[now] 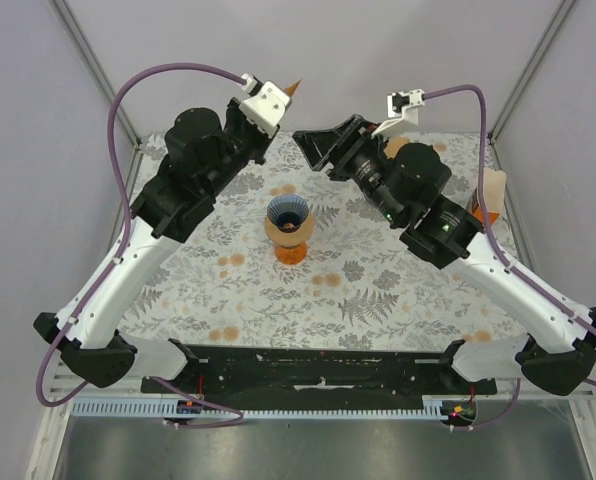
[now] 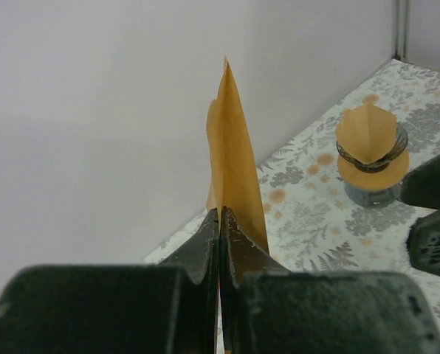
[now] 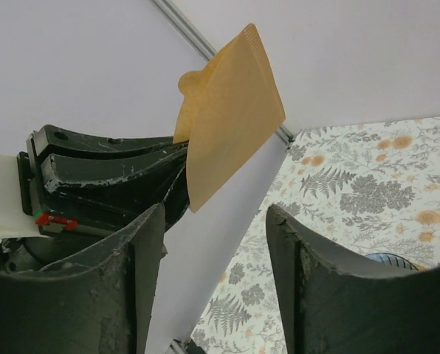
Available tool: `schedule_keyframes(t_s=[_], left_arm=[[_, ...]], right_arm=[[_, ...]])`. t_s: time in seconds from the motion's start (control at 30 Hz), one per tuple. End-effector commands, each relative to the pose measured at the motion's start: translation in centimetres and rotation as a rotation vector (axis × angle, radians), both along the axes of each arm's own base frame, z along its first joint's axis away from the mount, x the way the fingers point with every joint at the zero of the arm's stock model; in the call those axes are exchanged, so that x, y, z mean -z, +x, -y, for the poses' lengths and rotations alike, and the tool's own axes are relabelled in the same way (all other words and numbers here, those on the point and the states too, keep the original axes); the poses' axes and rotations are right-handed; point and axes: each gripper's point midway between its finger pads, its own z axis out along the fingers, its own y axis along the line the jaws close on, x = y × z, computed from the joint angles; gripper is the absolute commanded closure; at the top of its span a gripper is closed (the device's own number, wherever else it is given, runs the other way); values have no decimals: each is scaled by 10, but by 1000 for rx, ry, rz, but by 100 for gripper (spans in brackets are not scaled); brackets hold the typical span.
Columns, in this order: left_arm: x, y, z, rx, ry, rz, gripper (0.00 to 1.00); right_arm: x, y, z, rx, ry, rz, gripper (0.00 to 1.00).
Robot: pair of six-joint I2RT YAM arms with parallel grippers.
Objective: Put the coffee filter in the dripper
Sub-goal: Adjust the coffee filter.
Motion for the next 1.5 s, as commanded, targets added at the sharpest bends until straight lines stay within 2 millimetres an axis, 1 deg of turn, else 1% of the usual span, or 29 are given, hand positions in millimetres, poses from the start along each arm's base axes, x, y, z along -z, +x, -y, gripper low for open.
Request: schedule_keyframes(t_s=[0.0, 0.1, 0.2, 0.27, 0.3, 0.47, 0.5, 0.63, 0.73, 0.77, 0.9, 0.93, 1.03, 1.1, 1.17, 1.2, 1.23, 1.33, 1.4, 1.47], left_arm=[[7, -9, 1, -7, -132, -130, 98], [8, -10, 1, 2, -114, -124, 98], [10, -13, 1, 22, -88, -106, 98], [10, -14, 1, 29, -71, -86, 98], [10, -14, 0, 29, -64, -77, 98], [7, -14, 0, 45, -16, -24, 98], [6, -13, 0, 43, -8, -12, 98], [-11, -9, -6, 8, 3, 72, 98], [-25, -6, -12, -18, 27, 153, 98], [-28, -5, -13, -25, 32, 169, 98], [-29, -6, -10, -5, 47, 184, 98], [-30, -7, -9, -2, 45, 187, 98], [-33, 0, -11, -34, 41, 196, 98], [-36, 0, -11, -34, 39, 205, 98], [-38, 0, -11, -39, 28, 203, 98], [-37, 2, -11, -43, 26, 198, 98], [-40, 2, -11, -45, 20, 201, 98], [-41, -1, -9, -25, 11, 201, 98], [-39, 0, -7, -23, 8, 190, 98], [-38, 0, -8, -25, 10, 182, 98]], right_arm=[[-13, 14, 1, 74, -24, 49, 33], [-22, 19, -6, 68, -7, 60, 32], [-25, 24, -11, 77, 24, 60, 32], [-22, 29, -15, 85, 26, 48, 34], [-25, 32, -15, 93, 29, 52, 34], [-24, 41, -23, 109, 26, 49, 36], [-25, 44, -21, 121, 23, 51, 37], [-12, 50, -23, 142, -5, 32, 43], [-1, 50, -22, 145, -16, 14, 47], [-1, 49, -21, 145, -16, 14, 46], [-1, 51, -23, 148, -30, 23, 47], [-4, 50, -23, 144, -25, 28, 47], [-3, 48, -24, 129, -25, 24, 47], [-3, 46, -22, 126, -25, 26, 47], [2, 44, -24, 112, -37, 28, 46], [-5, 41, -26, 92, -13, 59, 46], [-5, 39, -27, 79, -6, 72, 46], [-9, 34, -32, 41, -1, 90, 48], [-5, 34, -34, 38, -7, 86, 53], [-4, 35, -34, 37, 4, 80, 55]])
